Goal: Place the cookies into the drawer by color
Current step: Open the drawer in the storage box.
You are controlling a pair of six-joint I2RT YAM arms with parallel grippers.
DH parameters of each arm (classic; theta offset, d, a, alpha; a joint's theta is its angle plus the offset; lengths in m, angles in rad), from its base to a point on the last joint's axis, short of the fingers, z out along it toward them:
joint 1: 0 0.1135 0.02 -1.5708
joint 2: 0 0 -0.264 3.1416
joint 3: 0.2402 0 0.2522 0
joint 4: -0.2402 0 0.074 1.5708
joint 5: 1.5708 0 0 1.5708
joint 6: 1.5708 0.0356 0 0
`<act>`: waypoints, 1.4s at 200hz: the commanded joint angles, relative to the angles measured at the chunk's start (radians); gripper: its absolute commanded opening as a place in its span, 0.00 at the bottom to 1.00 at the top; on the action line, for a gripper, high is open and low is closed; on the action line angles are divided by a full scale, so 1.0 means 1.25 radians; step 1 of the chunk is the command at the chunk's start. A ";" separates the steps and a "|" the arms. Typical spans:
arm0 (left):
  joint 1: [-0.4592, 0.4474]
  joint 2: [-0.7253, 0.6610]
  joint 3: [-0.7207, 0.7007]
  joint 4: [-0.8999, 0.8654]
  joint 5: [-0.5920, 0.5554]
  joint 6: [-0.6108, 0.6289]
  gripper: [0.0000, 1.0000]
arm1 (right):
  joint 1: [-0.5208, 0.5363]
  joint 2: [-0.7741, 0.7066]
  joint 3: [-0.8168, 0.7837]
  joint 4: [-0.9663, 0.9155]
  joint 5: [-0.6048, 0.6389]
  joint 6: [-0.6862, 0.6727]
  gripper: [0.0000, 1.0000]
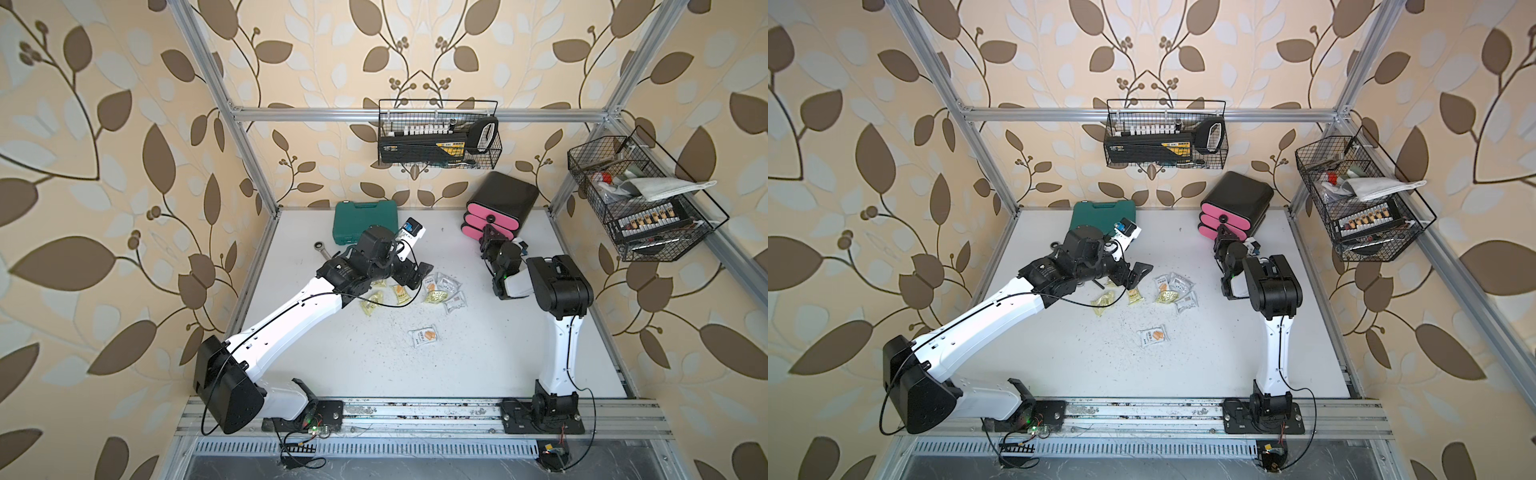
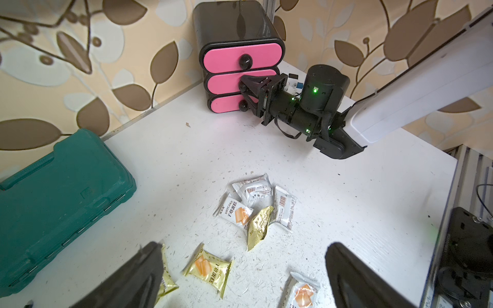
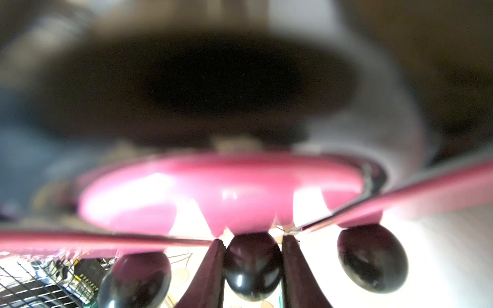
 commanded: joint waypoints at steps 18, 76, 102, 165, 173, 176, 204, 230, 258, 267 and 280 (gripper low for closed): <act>-0.006 -0.029 0.009 0.016 0.001 0.009 0.98 | 0.018 -0.060 -0.088 -0.011 -0.015 -0.053 0.22; -0.006 -0.026 0.009 0.015 0.005 0.007 0.98 | 0.100 -0.096 -0.242 0.074 -0.007 -0.061 0.25; -0.006 -0.024 0.009 0.016 0.009 0.006 0.98 | 0.126 -0.099 -0.300 0.115 0.009 -0.061 0.41; -0.006 -0.016 0.010 0.014 0.009 0.006 0.98 | 0.128 -0.181 -0.419 0.117 -0.061 -0.126 0.66; -0.006 -0.015 0.011 0.014 0.009 0.006 0.98 | 0.129 -0.193 -0.444 0.118 -0.071 -0.130 0.67; -0.006 -0.016 0.011 0.015 0.009 0.007 0.98 | 0.128 -0.198 -0.453 0.117 -0.073 -0.132 0.67; -0.006 -0.012 0.011 0.013 0.007 0.006 0.98 | 0.124 -0.244 -0.512 0.116 -0.130 -0.184 0.68; -0.006 -0.006 0.011 0.013 0.013 0.004 0.98 | 0.124 -0.254 -0.512 0.098 -0.222 -0.217 0.68; -0.008 -0.003 0.011 0.013 0.011 0.005 0.98 | 0.121 -0.292 -0.575 0.118 -0.210 -0.235 0.67; -0.008 -0.001 0.011 0.013 0.011 0.005 0.98 | 0.123 -0.324 -0.596 0.110 -0.207 -0.255 0.67; -0.008 0.001 0.011 0.013 0.014 0.003 0.98 | 0.121 -0.382 -0.620 0.067 -0.203 -0.275 0.66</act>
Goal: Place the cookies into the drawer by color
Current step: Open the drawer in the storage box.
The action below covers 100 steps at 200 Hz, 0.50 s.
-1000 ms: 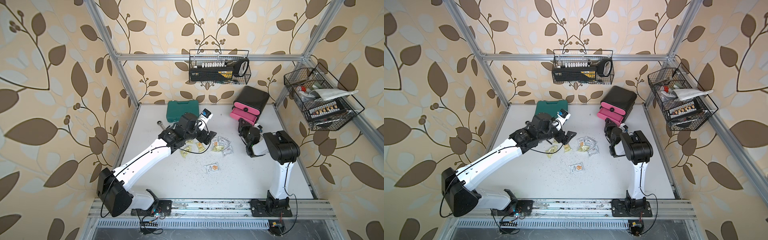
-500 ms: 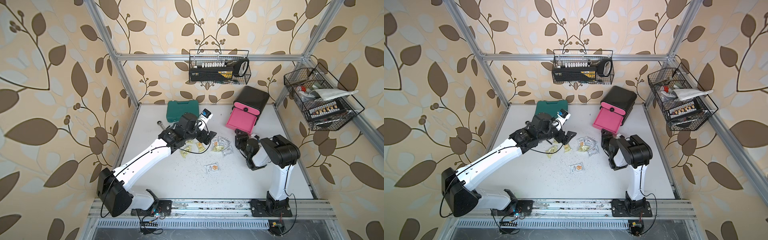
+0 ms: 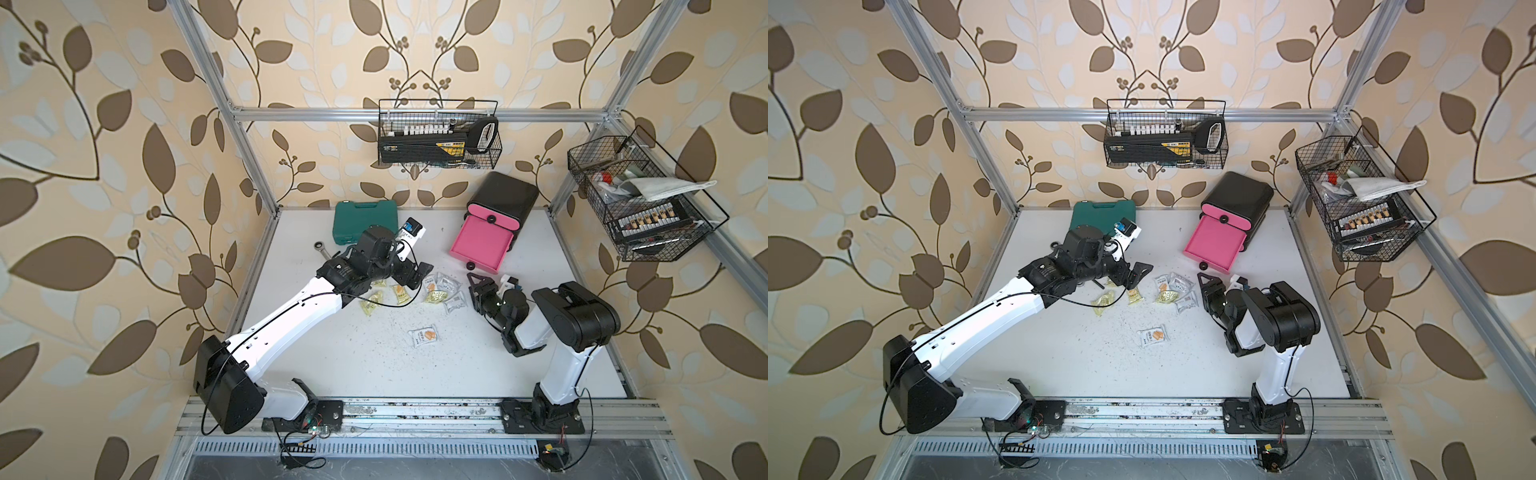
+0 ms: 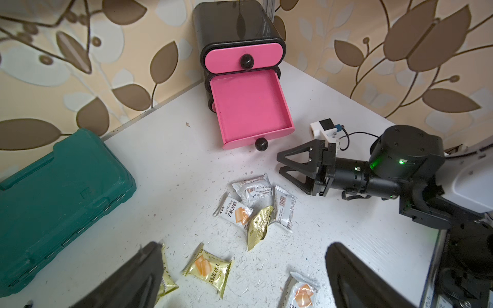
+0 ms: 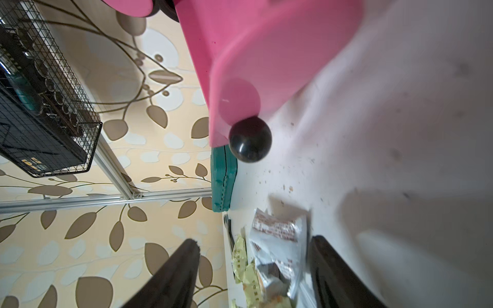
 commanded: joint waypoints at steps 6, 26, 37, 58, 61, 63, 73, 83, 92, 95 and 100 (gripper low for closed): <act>-0.008 0.002 0.012 0.014 0.015 0.003 0.98 | -0.004 -0.121 -0.050 -0.064 -0.016 -0.076 0.65; -0.012 0.006 0.012 0.013 0.015 0.003 0.98 | -0.003 -0.278 -0.038 -0.315 -0.036 -0.158 0.62; -0.012 0.007 0.015 0.009 0.013 0.004 0.98 | 0.001 -0.399 0.014 -0.573 -0.038 -0.262 0.62; -0.012 0.007 0.017 0.006 0.004 0.008 0.98 | 0.043 -0.579 0.150 -1.048 0.062 -0.501 0.61; -0.012 0.007 0.017 0.006 0.004 0.008 0.98 | 0.046 -0.591 0.166 -1.086 0.067 -0.529 0.61; -0.012 0.007 0.017 0.005 0.003 0.009 0.98 | 0.047 -0.597 0.176 -1.110 0.069 -0.545 0.61; -0.012 0.006 0.018 0.003 0.003 0.008 0.99 | 0.048 -0.606 0.235 -1.224 0.063 -0.623 0.61; -0.012 0.008 0.019 0.001 0.002 0.009 0.98 | 0.053 -0.584 0.304 -1.332 0.040 -0.695 0.61; -0.012 0.010 0.020 0.001 0.002 0.010 0.98 | 0.069 -0.543 0.364 -1.423 0.046 -0.744 0.60; -0.012 0.010 0.022 -0.001 0.002 0.010 0.98 | 0.076 -0.529 0.382 -1.443 0.048 -0.757 0.60; -0.013 0.009 0.024 -0.002 0.003 0.009 0.98 | 0.087 -0.504 0.407 -1.480 0.049 -0.784 0.61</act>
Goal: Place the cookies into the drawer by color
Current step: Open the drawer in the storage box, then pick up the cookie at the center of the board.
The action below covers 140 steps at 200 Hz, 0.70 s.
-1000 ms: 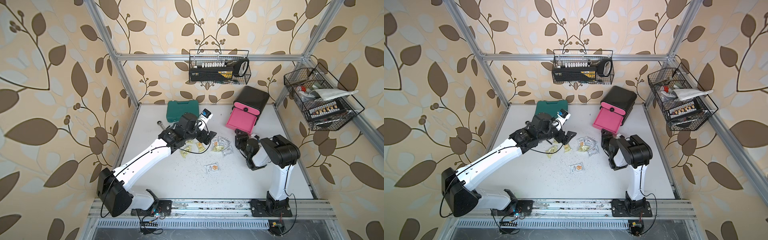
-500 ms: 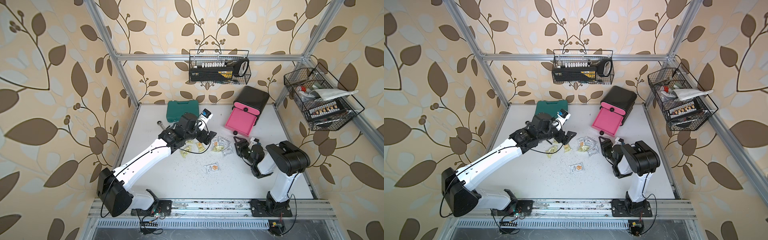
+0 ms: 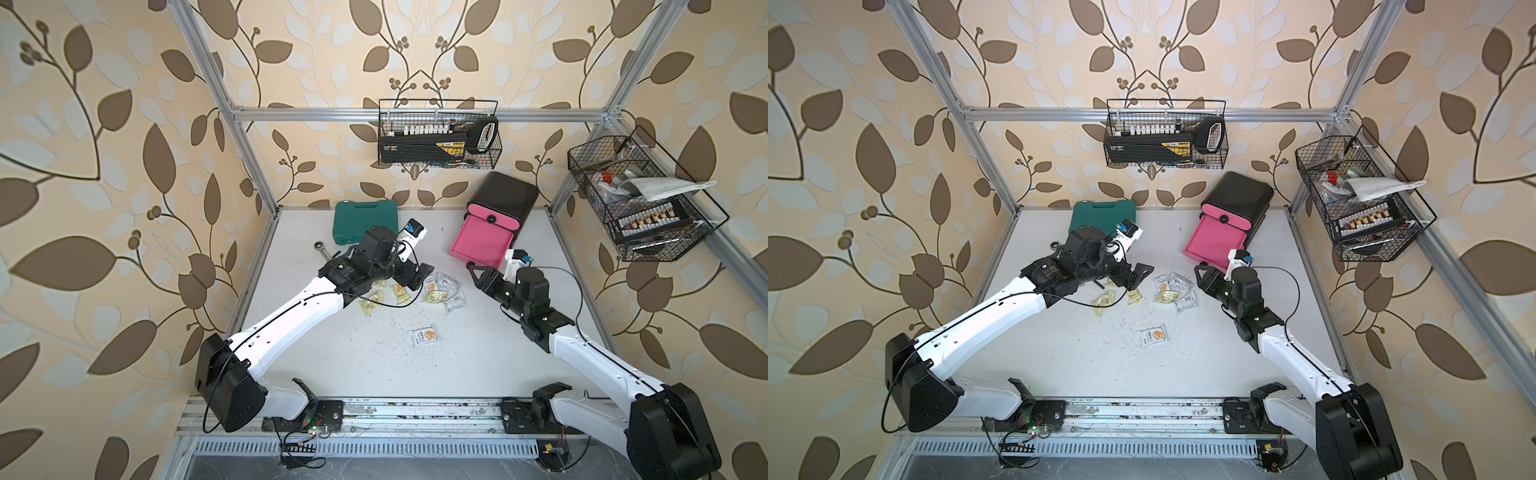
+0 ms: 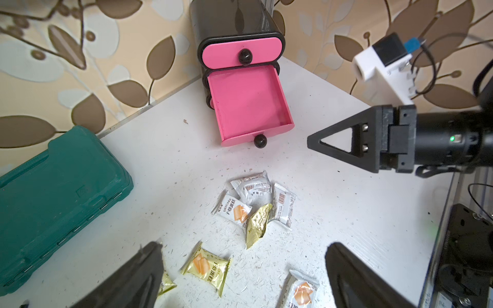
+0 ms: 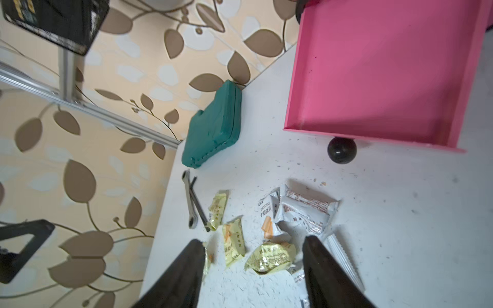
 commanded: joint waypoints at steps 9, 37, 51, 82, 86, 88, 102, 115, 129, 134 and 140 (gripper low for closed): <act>-0.007 0.001 0.025 0.001 0.005 0.007 0.98 | 0.052 0.125 0.140 -0.463 0.031 -0.273 0.62; -0.008 0.001 0.023 -0.001 -0.004 0.012 0.98 | 0.104 0.246 0.227 -0.527 0.082 -0.336 0.76; -0.007 0.001 0.022 0.001 -0.007 0.014 0.98 | 0.141 0.300 0.264 -0.535 0.122 -0.358 0.86; -0.008 0.003 0.023 0.001 -0.006 0.014 0.98 | 0.209 0.403 0.323 -0.535 0.189 -0.374 0.99; -0.007 0.003 0.024 -0.001 -0.006 0.014 0.98 | 0.212 0.414 0.329 -0.533 0.194 -0.374 0.99; -0.008 0.003 0.023 -0.001 -0.007 0.014 0.98 | 0.213 0.420 0.331 -0.532 0.196 -0.374 0.99; -0.007 0.002 0.022 0.000 -0.009 0.016 0.98 | 0.219 0.456 0.344 -0.522 0.203 -0.370 0.99; -0.008 0.001 0.021 0.001 -0.010 0.016 0.98 | 0.226 0.479 0.348 -0.509 0.218 -0.364 0.99; -0.008 0.000 0.023 0.000 -0.010 0.016 0.98 | 0.233 0.494 0.345 -0.497 0.245 -0.362 0.99; -0.008 0.000 0.022 0.000 -0.010 0.016 0.98 | 0.233 0.497 0.341 -0.492 0.251 -0.363 0.99; -0.008 0.000 0.022 0.002 -0.010 0.016 0.98 | 0.233 0.501 0.336 -0.486 0.258 -0.365 0.99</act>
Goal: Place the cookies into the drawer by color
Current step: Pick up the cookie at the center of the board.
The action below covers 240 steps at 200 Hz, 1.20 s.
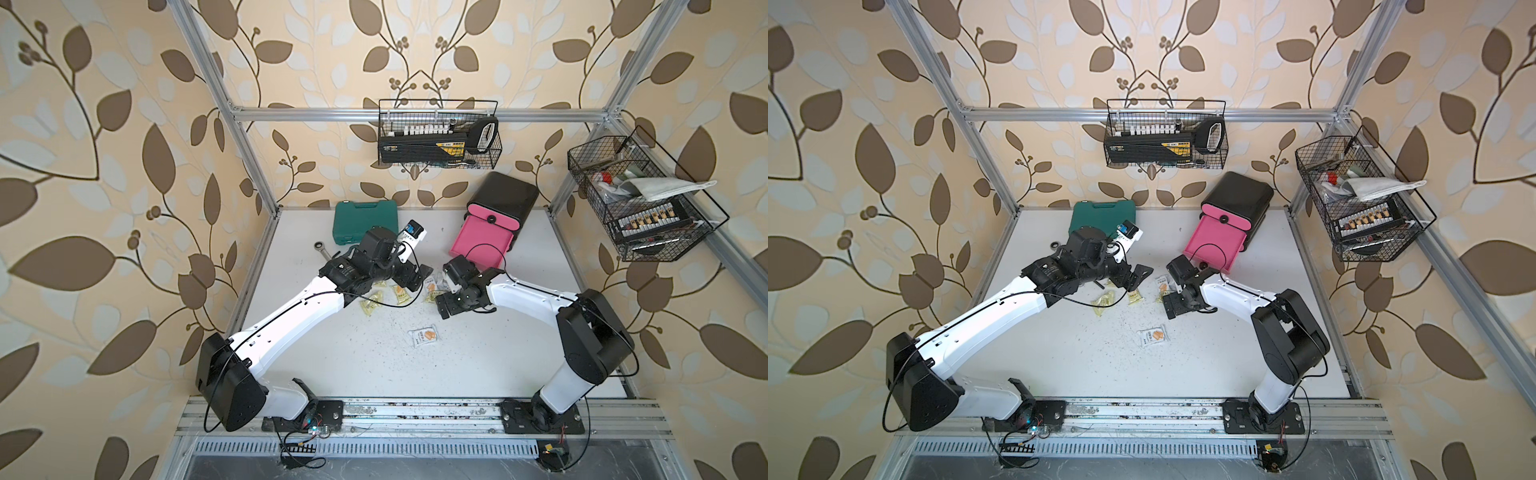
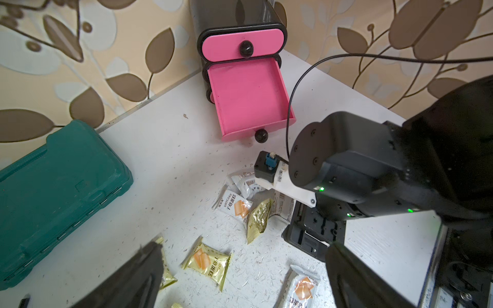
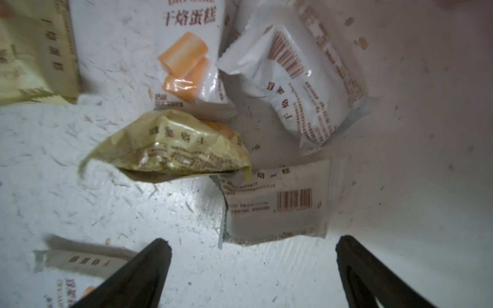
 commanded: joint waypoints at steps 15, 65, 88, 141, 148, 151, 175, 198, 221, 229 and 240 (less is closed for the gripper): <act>-0.008 -0.005 0.022 0.013 -0.008 0.013 0.98 | 0.008 0.026 -0.003 0.024 0.067 -0.017 0.99; -0.008 -0.002 0.021 0.013 -0.009 0.012 0.98 | 0.007 0.084 0.006 0.054 0.063 -0.029 0.90; -0.008 -0.004 0.021 0.013 -0.010 0.013 0.98 | -0.001 0.108 0.008 0.062 0.053 -0.011 0.79; -0.008 -0.002 0.022 0.013 -0.008 0.013 0.98 | -0.001 0.085 -0.017 0.061 0.047 0.008 0.55; -0.008 -0.002 0.021 0.013 -0.008 0.013 0.98 | -0.001 0.069 -0.023 0.062 0.044 0.008 0.52; -0.008 -0.002 0.022 0.012 -0.007 0.013 0.98 | -0.001 0.062 -0.026 0.062 0.044 0.008 0.51; -0.008 -0.002 0.023 0.012 -0.005 0.009 0.98 | 0.002 -0.011 -0.051 0.052 0.047 0.013 0.45; -0.008 -0.004 0.029 0.007 -0.007 0.002 0.98 | 0.005 -0.079 -0.052 0.022 0.064 0.021 0.45; -0.007 -0.010 0.028 0.009 -0.023 -0.001 0.98 | 0.005 -0.135 -0.020 -0.019 0.101 -0.002 0.45; -0.008 -0.010 0.027 0.008 -0.031 0.000 0.98 | 0.005 -0.149 0.002 -0.028 0.116 -0.029 0.45; -0.008 -0.011 0.026 0.009 -0.038 -0.002 0.98 | 0.001 -0.162 0.036 -0.031 0.139 -0.078 0.45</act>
